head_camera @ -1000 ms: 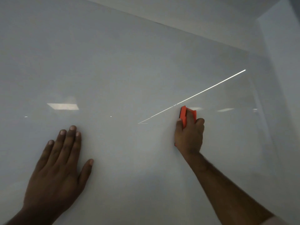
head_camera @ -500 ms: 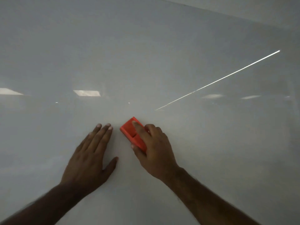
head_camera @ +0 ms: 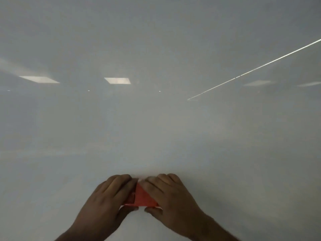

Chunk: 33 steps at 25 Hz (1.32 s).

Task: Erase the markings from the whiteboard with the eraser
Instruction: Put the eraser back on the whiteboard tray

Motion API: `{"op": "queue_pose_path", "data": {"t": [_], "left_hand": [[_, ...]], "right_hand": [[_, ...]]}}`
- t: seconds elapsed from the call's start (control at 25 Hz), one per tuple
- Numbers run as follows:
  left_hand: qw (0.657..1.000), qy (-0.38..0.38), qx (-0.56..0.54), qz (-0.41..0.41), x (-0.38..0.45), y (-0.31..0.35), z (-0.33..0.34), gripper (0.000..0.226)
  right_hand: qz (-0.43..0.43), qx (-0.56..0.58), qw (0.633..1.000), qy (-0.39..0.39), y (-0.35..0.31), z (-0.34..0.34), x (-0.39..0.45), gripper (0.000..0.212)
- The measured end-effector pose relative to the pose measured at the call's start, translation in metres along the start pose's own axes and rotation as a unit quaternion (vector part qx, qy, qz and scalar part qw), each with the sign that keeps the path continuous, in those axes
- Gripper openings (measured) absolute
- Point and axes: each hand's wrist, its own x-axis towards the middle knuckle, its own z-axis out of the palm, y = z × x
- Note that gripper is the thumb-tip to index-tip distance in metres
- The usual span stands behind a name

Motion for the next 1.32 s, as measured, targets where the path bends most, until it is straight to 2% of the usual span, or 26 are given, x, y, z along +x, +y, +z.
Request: {"op": "queue_pose_path", "data": {"t": [0.2, 0.48, 0.64, 0.84, 1.08, 1.32], "left_hand": [[0.996, -0.034, -0.054, -0.058, -0.064, 0.010, 0.013, 0.059], [0.982, -0.116, -0.083, -0.121, -0.147, 0.048, 0.036, 0.053], [0.969, -0.169, -0.093, -0.157, -0.202, 0.081, 0.053, 0.066], [0.933, -0.225, -0.129, -0.249, -0.274, 0.125, 0.081, 0.073], [0.877, -0.282, -0.204, -0.332, -0.313, 0.152, 0.106, 0.071], [0.838, -0.318, -0.208, -0.392, -0.339, 0.161, 0.126, 0.063]], "right_hand": [[0.040, 0.023, 0.999, 0.004, -0.037, 0.041, -0.047, 0.064], [0.102, 0.127, 0.983, -0.085, -0.083, 0.076, -0.111, 0.058], [0.112, 0.149, 0.973, -0.137, -0.112, 0.103, -0.158, 0.060], [0.168, 0.136, 0.956, -0.198, -0.155, 0.138, -0.210, 0.065], [0.232, 0.164, 0.926, -0.249, -0.183, 0.168, -0.259, 0.070], [0.279, 0.191, 0.896, -0.287, -0.201, 0.185, -0.274, 0.062]]}}
